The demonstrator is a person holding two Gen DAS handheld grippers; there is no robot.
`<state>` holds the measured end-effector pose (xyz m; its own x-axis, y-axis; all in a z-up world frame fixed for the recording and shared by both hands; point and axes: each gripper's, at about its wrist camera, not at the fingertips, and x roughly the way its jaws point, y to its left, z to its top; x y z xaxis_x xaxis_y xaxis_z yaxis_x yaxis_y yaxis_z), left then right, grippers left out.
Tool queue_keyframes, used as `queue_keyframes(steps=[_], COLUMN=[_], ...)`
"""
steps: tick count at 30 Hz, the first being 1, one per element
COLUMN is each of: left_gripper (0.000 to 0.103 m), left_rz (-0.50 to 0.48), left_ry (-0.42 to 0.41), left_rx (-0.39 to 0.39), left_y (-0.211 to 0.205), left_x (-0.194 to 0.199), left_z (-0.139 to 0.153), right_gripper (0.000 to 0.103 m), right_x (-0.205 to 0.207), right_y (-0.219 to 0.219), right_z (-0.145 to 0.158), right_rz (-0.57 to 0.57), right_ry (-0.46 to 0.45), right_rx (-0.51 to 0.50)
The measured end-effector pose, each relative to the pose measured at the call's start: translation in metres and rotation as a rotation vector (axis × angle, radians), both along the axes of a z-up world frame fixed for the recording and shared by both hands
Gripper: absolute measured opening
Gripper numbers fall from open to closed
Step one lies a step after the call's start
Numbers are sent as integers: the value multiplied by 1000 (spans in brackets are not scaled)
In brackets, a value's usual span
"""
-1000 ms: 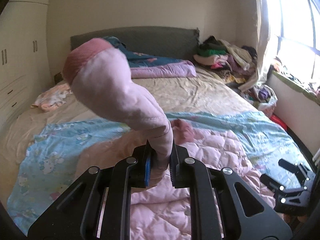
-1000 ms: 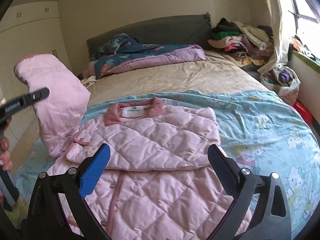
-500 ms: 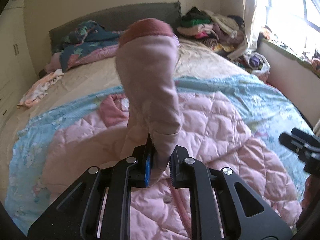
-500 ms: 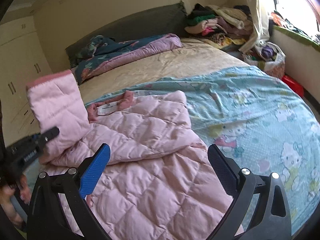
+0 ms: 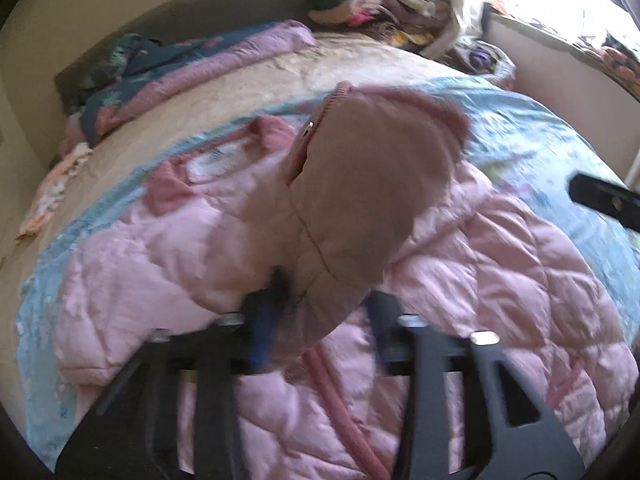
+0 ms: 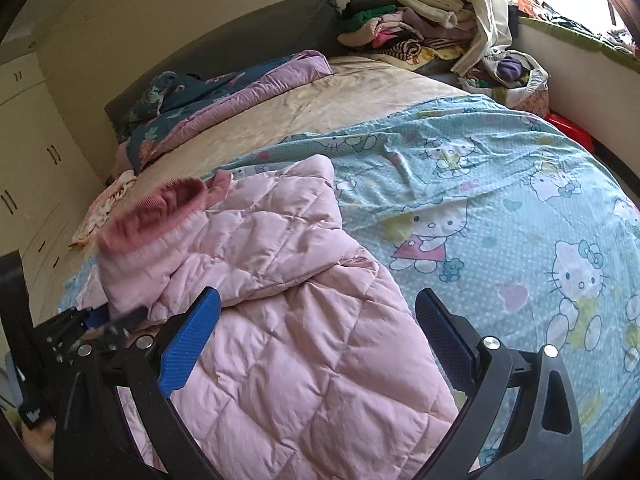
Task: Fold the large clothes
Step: 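Lay the held sleeve across the jacket front with the left tool, then grasp the folded sleeve cuff with the right tool and smooth it flat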
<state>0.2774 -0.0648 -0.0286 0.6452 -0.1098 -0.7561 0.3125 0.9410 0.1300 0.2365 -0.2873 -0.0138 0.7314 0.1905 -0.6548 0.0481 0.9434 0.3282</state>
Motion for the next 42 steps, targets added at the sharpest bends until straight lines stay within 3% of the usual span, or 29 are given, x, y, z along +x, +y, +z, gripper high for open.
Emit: queue_keyframes(steps=[4,6,11,19,22,24,25,26,27,28,29,32,37,40,42], left_gripper=[62,78,92,93,93,93,93,93,93,93,93,93,93,93,93], left_rz=[-47,-57,-34,156,240,281,303,316,336,351,362,404,456,458,458], left_ry=[24,60,63,17,5,-6,-8,-7,-6,-6,-6,0,-6,-3,4], left_rx=[18,-18,-77,-132,-148,-152,-159,-167,-182,-193,-201,-243,-282,-306,-316], left_y=[-4,2,28,109,143,162,172,179,189,197,203,222,239,240,239], left_x=[-12,-15,-21,-6,-4,-5,-5,-6,-6,-6,-7,-6,4,14,22], left_z=[-6,-6,8,33,37,39,40,40,40,40,39,38,40,42,40], right_gripper=[97,97,97,97,97,90,81,66,59,42,31,21,20,20,20], right_x=[1,1,4,25,36,44,48,51,52,53,52,47,57,74,88], right_y=[3,8,25,85,100,103,104,105,106,107,109,126,147,155,152], right_z=[1,2,2,-16,-28,-40,-45,-50,-52,-53,-50,-19,61,81,78], right_rz=[7,17,60,189,201,207,201,191,190,192,201,256,353,348,348], right_ry=[3,6,16,102,136,166,184,201,207,205,185,77,-175,-234,-223], right_rx=[1,4,23,90,160,263,289,290,288,285,263,103,-73,-209,-217])
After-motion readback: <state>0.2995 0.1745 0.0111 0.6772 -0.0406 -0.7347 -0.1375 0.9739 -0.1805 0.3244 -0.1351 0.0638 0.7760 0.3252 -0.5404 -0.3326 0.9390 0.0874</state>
